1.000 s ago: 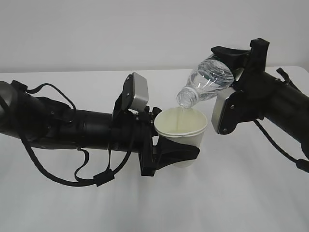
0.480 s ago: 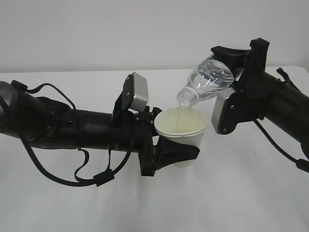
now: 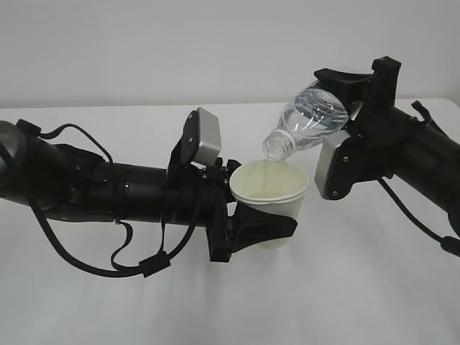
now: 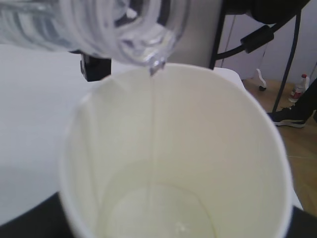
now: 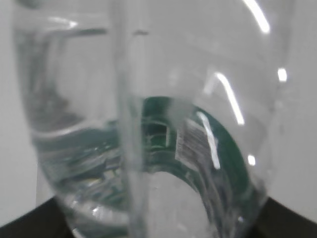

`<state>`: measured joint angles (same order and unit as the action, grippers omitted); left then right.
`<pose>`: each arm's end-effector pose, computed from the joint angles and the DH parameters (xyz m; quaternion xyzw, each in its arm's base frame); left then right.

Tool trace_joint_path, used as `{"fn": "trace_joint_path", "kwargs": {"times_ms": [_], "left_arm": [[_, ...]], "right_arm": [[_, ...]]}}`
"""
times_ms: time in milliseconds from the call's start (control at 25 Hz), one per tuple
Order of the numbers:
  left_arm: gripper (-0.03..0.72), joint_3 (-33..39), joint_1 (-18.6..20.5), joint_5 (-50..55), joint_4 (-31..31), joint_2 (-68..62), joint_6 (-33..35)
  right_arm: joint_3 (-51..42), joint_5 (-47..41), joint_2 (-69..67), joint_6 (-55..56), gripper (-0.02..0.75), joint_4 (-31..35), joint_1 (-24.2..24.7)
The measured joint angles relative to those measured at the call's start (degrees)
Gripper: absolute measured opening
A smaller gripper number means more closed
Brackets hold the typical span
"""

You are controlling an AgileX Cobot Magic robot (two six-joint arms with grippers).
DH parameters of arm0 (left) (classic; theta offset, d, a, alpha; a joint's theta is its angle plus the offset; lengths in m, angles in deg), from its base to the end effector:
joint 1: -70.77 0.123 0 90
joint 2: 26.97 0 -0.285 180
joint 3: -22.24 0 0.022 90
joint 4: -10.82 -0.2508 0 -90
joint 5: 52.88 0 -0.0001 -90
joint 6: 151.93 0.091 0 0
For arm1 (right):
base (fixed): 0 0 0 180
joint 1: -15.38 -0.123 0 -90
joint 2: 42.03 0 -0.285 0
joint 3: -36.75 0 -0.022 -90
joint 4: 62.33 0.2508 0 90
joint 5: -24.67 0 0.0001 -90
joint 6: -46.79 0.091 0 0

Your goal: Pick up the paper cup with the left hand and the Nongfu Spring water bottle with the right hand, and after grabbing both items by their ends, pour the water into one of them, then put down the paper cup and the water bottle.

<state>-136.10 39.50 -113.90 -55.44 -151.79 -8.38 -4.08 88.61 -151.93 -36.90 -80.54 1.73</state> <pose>0.2790 -0.2547 0.1409 0.5047 0.5916 -0.4506 0.4384 0.3109 0.1018 0.1860 -0.6092 0.3346 -0.3731 0.6146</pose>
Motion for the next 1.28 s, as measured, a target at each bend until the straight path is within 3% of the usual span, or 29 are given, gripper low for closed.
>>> {"fn": "trace_joint_path", "kwargs": {"times_ms": [1280], "left_arm": [[0.471,0.0,0.0,0.0,0.0,0.0,0.0]], "right_arm": [[0.0,0.0,0.0,0.0,0.419,-0.2,0.0]]}}
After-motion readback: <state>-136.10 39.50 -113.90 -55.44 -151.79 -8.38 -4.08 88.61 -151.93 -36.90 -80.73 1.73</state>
